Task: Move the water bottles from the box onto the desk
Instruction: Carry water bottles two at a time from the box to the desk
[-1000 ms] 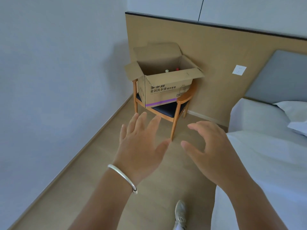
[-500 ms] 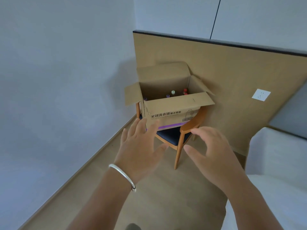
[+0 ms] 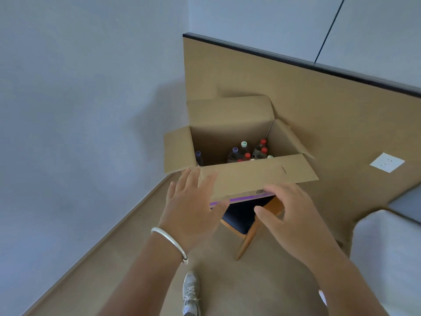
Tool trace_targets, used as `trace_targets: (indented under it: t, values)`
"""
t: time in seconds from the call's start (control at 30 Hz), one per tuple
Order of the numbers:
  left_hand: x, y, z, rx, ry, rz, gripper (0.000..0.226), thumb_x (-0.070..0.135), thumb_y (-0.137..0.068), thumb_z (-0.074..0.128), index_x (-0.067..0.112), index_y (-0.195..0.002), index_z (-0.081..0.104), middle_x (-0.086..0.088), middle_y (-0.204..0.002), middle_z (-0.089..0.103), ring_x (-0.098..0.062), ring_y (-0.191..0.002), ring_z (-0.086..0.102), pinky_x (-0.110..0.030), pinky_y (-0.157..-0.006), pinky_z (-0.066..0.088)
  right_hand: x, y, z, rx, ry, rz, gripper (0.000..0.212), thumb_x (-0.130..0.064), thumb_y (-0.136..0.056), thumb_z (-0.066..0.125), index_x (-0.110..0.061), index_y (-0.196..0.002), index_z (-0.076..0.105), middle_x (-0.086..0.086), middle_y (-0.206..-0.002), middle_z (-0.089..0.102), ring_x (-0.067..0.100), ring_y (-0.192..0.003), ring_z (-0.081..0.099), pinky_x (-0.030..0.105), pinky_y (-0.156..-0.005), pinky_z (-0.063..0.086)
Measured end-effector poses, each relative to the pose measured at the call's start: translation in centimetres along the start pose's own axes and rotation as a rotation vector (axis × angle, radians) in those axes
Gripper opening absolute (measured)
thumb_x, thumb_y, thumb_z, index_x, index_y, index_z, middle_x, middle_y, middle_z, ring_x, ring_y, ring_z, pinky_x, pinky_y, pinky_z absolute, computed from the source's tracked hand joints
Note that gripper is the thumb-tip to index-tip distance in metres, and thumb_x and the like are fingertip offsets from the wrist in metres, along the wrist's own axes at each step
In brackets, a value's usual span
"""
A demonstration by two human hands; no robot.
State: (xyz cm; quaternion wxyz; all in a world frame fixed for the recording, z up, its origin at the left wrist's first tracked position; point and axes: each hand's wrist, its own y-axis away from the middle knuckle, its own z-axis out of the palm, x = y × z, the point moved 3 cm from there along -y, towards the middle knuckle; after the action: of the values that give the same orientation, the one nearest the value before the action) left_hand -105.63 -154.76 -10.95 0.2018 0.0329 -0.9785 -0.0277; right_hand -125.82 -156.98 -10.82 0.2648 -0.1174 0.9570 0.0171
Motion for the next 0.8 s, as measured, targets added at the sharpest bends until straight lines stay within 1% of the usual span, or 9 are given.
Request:
trace_targets:
  t: [0.07,0.13,0.2,0.33,0.43,0.57,0.67,0.8]
  values:
    - [-2.0,-4.1,-0.6,-0.012,0.018,-0.005,0.067,0.055,-0.096,0.040,0.033,-0.154,0.015,0.000,-0.160,0.017,-0.021,-0.149,0.010,-0.045,-0.120,0.017,-1.0,-4.1,0.5,-0.017,0.019,0.033,0.049,-0.040,-0.090,0.061,-0.029,-0.137,0.050,-0.013,-0.133,0.048,0.008,-0.125,0.039,0.023,-0.099,0.029]
    - [-3.8,-7.7,-1.3,-0.033,0.039,-0.018,0.067,0.053,-0.096,0.041,0.034,-0.154,0.014,0.001,-0.159,0.019,-0.021,-0.149,0.012,-0.044,-0.120,0.018,-1.9,-7.9,1.0,-0.036,0.037,0.062,0.050,-0.040,-0.090,0.061,-0.030,-0.138,0.049,-0.014,-0.136,0.046,0.008,-0.130,0.038,0.025,-0.104,0.029]
    - [-5.6,-11.0,-1.6,-0.061,0.051,-0.029,0.066,0.052,-0.097,0.041,0.033,-0.154,0.016,0.002,-0.158,0.021,-0.020,-0.148,0.014,-0.043,-0.120,0.018,-2.6,-11.4,1.6,-0.047,0.046,0.096,0.049,-0.040,-0.090,0.061,-0.031,-0.137,0.050,-0.013,-0.136,0.048,0.009,-0.129,0.039,0.028,-0.105,0.031]
    - [-8.6,-16.3,-1.7,-0.115,0.056,-0.048,0.064,0.049,-0.098,0.041,0.033,-0.154,0.016,0.002,-0.160,0.019,-0.021,-0.148,0.014,-0.043,-0.120,0.018,-3.4,-16.7,3.4,-0.086,0.036,0.133,0.046,-0.036,-0.091,0.062,-0.028,-0.135,0.051,-0.009,-0.136,0.048,0.010,-0.128,0.039,0.022,-0.101,0.026]
    - [-9.8,-19.3,-1.4,-0.148,0.059,-0.058,0.063,0.048,-0.098,0.041,0.032,-0.154,0.017,0.002,-0.159,0.022,-0.021,-0.147,0.017,-0.041,-0.119,0.021,-3.3,-19.6,4.7,-0.112,0.031,0.151,0.046,-0.038,-0.091,0.061,-0.030,-0.135,0.051,-0.012,-0.137,0.045,0.009,-0.130,0.039,0.027,-0.106,0.030]
    - [-10.5,-23.0,0.1,-0.221,0.061,-0.063,0.064,0.051,-0.099,0.040,0.032,-0.155,0.014,0.001,-0.161,0.020,-0.021,-0.148,0.016,-0.038,-0.118,0.022,-2.0,-23.7,6.0,-0.153,0.044,0.194,0.047,-0.038,-0.090,0.061,-0.031,-0.136,0.051,-0.011,-0.143,0.044,0.010,-0.135,0.036,0.034,-0.113,0.031]
    - [-10.9,-25.7,1.5,-0.274,0.063,-0.084,0.066,0.051,-0.099,0.041,0.032,-0.156,0.013,0.001,-0.162,0.018,-0.022,-0.149,0.016,-0.040,-0.119,0.024,-0.5,-27.0,7.3,-0.193,0.055,0.207,0.048,-0.041,-0.090,0.062,-0.031,-0.136,0.052,-0.010,-0.144,0.046,0.012,-0.137,0.037,0.038,-0.114,0.033]
    - [-10.9,-30.5,4.0,-0.310,0.059,-0.120,0.067,0.050,-0.098,0.045,0.032,-0.155,0.015,0.000,-0.161,0.021,-0.022,-0.148,0.021,-0.041,-0.117,0.031,2.4,-32.5,9.6,-0.223,0.044,0.198,0.053,-0.042,-0.088,0.066,-0.027,-0.138,0.052,-0.005,-0.142,0.049,0.014,-0.133,0.041,0.036,-0.112,0.036]
